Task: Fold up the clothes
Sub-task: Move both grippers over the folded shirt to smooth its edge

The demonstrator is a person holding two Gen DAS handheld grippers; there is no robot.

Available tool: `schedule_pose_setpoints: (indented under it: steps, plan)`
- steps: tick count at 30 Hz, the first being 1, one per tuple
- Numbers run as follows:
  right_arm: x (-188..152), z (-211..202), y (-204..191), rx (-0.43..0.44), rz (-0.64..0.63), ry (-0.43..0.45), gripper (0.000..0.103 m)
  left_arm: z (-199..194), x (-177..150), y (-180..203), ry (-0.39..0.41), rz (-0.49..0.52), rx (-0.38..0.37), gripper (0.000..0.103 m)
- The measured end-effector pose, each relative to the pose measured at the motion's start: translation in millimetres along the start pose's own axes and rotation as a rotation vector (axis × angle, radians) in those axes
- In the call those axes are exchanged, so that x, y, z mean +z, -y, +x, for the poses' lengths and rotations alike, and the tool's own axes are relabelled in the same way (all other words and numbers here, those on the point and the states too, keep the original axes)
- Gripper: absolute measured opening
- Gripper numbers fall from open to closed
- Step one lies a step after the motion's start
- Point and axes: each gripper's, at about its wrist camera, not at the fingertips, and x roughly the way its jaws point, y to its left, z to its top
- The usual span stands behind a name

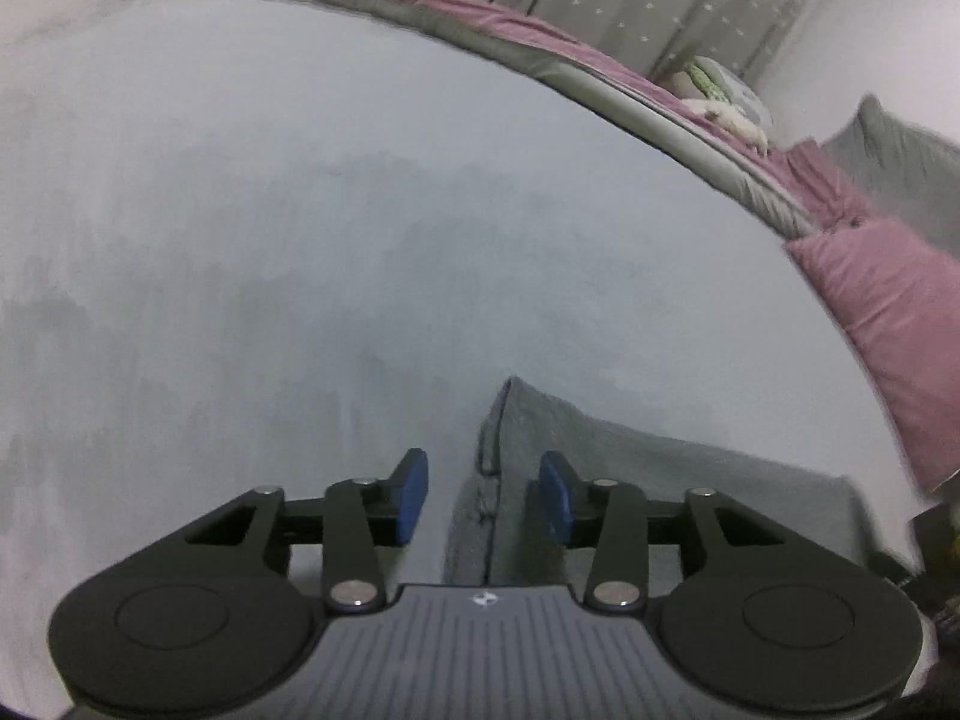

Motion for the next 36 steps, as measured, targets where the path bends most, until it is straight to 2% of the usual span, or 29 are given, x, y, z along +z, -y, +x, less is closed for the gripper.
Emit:
schedule_pose_setpoints:
  steps: [5, 9, 16, 21, 26, 29, 30, 31, 36]
  plan:
    - [-0.3, -6.4, -7.2, 0.018, 0.004, 0.021, 0.046, -6.5, -4.8, -15.2, -0.058, -0.121, -0.082, 0.049]
    - [4.0, -11.6, -19.7, 0.065, -0.026, 0.050, 0.047, -2.8, -9.6, -22.6, -0.094, -0.181, -0.107, 0.050]
    - [4.2, -11.7, -38.3, 0.136, -0.068, 0.045, 0.046, 7.9, -17.6, -25.0, -0.122, -0.197, -0.117, 0.050]
    - [1.7, -11.1, -48.0, 0.166, -0.088, 0.040, 0.046, 15.0, -20.9, -29.0, -0.138, -0.233, -0.164, 0.050]
    - [-1.0, -9.8, -57.7, 0.196, -0.104, 0.026, 0.046, 21.6, -25.9, -32.7, -0.117, -0.266, -0.205, 0.049]
    - [-3.6, -8.3, -64.0, 0.232, -0.102, 0.008, 0.037, 24.9, -28.6, -31.1, -0.110, -0.260, -0.206, 0.034]
    - [-4.6, -7.2, -66.9, 0.239, -0.111, 0.000, 0.035, 26.2, -29.3, -30.7, -0.114, -0.257, -0.201, 0.020]
    - [-5.6, -6.1, -69.9, 0.246, -0.121, -0.007, 0.034, 27.2, -30.3, -30.8, -0.120, -0.258, -0.199, 0.011]
    - [-13.9, -0.1, -83.4, 0.261, -0.160, -0.039, 0.026, 17.9, -30.1, -17.6, -0.066, -0.209, -0.175, 0.009]
